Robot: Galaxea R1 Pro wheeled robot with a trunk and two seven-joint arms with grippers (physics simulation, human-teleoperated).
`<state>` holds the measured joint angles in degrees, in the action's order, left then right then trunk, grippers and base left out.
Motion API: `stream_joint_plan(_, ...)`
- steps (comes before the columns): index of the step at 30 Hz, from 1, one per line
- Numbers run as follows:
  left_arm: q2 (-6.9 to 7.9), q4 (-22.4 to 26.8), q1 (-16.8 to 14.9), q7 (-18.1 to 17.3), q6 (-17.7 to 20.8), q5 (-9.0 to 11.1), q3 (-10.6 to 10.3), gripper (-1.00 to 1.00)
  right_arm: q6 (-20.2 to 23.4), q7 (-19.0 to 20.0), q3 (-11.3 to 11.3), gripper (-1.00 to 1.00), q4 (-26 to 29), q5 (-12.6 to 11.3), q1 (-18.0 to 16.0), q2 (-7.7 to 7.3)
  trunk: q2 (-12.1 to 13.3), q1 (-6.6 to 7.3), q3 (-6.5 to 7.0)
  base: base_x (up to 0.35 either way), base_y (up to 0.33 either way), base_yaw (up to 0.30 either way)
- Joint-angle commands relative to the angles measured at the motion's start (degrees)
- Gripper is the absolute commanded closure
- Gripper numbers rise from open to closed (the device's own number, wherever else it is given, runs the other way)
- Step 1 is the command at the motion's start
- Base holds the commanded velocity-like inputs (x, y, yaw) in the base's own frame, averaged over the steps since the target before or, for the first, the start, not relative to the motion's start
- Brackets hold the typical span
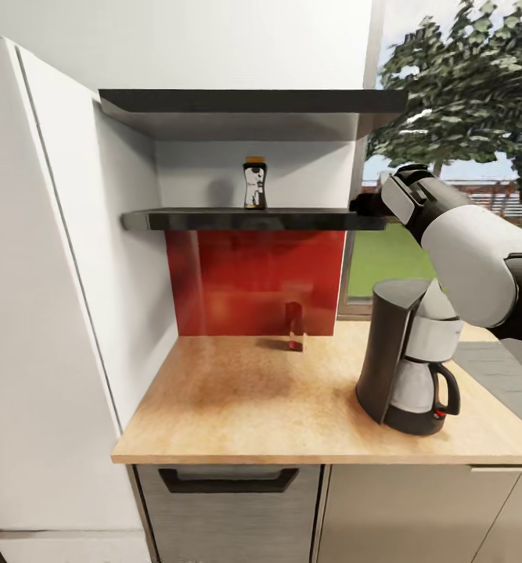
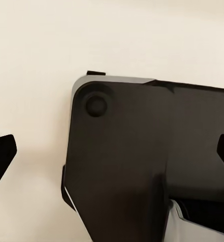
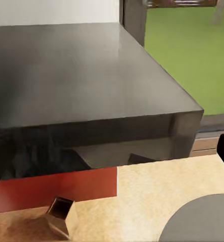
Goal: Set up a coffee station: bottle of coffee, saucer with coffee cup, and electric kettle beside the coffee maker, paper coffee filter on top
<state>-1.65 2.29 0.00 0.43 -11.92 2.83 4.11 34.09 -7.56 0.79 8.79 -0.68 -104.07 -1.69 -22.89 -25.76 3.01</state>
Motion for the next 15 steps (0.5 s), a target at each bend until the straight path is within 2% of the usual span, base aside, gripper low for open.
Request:
stream_joint_plan(1,-0.02,-0.01,0.00,-0.02,-0.12,0.16,0.35,-1.00,0.28,-0.18,0.09,-1.00,0.09,-0.11,0.01,-0.01,-0.03,-0.02,0.04,0.000,0.000,0.267)
stream_joint_plan(15,-0.02,0.01,0.00,-0.08,-0.12,0.16,0.36,-1.00,0.28,-0.18,0.09,-1.00,0.11,-0.08,0.01,0.02,-0.03,-0.02,0.90,0.000,0.000,0.245)
